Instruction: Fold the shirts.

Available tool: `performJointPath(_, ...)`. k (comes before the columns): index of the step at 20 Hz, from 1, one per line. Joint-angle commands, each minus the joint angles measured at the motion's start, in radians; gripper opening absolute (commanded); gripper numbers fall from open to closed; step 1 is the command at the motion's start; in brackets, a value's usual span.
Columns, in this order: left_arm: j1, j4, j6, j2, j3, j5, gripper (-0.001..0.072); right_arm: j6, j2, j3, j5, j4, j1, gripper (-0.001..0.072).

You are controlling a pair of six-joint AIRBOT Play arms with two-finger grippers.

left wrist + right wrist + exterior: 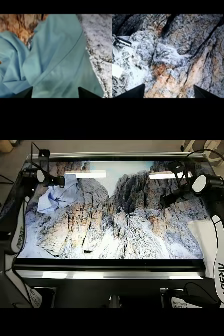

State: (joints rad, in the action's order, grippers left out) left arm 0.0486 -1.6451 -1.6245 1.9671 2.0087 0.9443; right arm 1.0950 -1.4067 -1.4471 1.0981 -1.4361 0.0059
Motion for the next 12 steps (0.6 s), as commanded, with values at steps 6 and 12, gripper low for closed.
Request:
performJointPath(6, -0.042, 0.053, -0.087, 0.158, -0.023, -0.049, 0.0715, 0.001, -0.036, 0.000, 0.143, 0.005, 0.000, 0.0635)
performJointPath(12, -0.034, 0.070, -0.108, 0.065, 0.019, -0.006, 0.0034, -0.005, -0.027, 0.000, 0.155, 0.007, 0.000, 0.0634)
